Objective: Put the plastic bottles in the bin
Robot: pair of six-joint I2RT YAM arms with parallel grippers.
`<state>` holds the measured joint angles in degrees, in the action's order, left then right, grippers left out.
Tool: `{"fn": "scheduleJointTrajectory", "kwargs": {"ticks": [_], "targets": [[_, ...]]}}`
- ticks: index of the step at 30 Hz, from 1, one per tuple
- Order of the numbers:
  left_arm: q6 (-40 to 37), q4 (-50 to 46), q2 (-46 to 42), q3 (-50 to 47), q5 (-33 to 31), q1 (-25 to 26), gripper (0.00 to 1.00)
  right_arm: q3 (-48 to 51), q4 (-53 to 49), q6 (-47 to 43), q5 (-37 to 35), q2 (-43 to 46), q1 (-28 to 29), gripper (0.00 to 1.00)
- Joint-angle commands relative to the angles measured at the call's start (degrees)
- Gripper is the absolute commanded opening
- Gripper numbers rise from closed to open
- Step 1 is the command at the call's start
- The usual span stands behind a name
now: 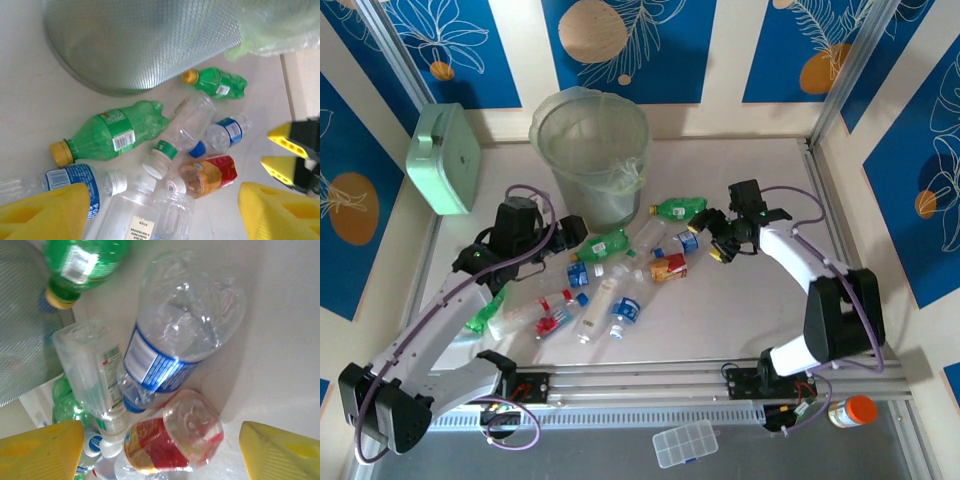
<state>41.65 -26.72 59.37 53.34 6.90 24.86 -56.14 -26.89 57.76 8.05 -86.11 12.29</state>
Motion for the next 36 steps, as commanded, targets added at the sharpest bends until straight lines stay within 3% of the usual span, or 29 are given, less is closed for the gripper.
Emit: {"fn": "scheduleJointTrajectory", "kwargs": {"ticks": [1, 22, 29, 36], "targets": [[-2.96, 1.21, -0.84, 0.41, 4.33, -0.43, 0.78, -0.67, 3.31, 5.6, 6.92, -5.06, -0.96, 0.82], [-9.88, -1.51, -5.61, -0.21, 0.25, -0.43, 0.79, -4.41, 9.51, 10.53, 4.34, -17.56, -1.42, 0.82], [-10.0, -1.14, -4.78, 0.23, 0.36, -0.43, 0.79, -4.38, 9.03, 10.79, 3.9, -17.39, -1.83, 0.65], [-9.68, -0.97, -4.44, 0.45, 0.55, -0.44, 0.79, -3.29, 9.06, 11.24, 5.04, -14.88, -2.76, 0.57]]}}
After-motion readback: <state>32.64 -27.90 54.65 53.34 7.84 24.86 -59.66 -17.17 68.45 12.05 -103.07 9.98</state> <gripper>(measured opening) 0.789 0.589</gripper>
